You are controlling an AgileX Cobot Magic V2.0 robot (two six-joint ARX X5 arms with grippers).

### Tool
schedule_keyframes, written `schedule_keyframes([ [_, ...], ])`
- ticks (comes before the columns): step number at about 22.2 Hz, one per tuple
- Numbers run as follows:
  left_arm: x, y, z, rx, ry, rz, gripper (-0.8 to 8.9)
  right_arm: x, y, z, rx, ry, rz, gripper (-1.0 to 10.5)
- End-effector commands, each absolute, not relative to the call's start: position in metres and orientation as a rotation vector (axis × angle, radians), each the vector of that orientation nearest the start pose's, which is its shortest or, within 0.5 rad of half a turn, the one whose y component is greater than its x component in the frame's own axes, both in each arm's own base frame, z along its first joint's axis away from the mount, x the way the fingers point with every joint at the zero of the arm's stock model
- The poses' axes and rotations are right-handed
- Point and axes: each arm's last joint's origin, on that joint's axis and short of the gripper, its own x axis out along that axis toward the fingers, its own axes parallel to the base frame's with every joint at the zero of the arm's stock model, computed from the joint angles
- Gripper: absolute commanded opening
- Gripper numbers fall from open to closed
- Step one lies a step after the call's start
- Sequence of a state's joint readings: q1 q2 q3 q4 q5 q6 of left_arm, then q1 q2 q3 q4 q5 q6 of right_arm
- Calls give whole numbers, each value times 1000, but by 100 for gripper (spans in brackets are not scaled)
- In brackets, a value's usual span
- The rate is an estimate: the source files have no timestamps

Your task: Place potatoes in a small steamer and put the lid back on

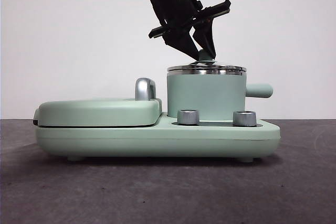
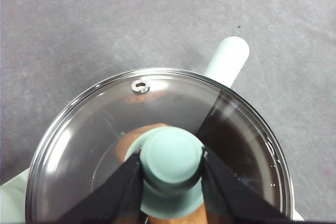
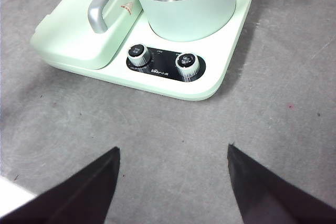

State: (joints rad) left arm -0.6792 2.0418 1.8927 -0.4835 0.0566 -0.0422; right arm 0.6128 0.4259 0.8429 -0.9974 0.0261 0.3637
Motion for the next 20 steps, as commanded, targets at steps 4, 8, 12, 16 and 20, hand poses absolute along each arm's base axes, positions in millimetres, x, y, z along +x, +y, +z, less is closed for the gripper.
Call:
schedule_keyframes([
  [4,367,-303,305,167,600,-706,24,50,35,316,159,638,471,315],
  [8,368,-305,295,182,644,-702,26,50,35,316,160,639,470,315],
  [12,369,-305,294,181,645,-702,172,50,35,316,160,639,470,315],
  [16,367,-300,310,171,622,-698,470,50,35,316,159,639,470,315],
  [20,351,-287,350,196,624,-704,470,50,35,316,160,638,471,315],
])
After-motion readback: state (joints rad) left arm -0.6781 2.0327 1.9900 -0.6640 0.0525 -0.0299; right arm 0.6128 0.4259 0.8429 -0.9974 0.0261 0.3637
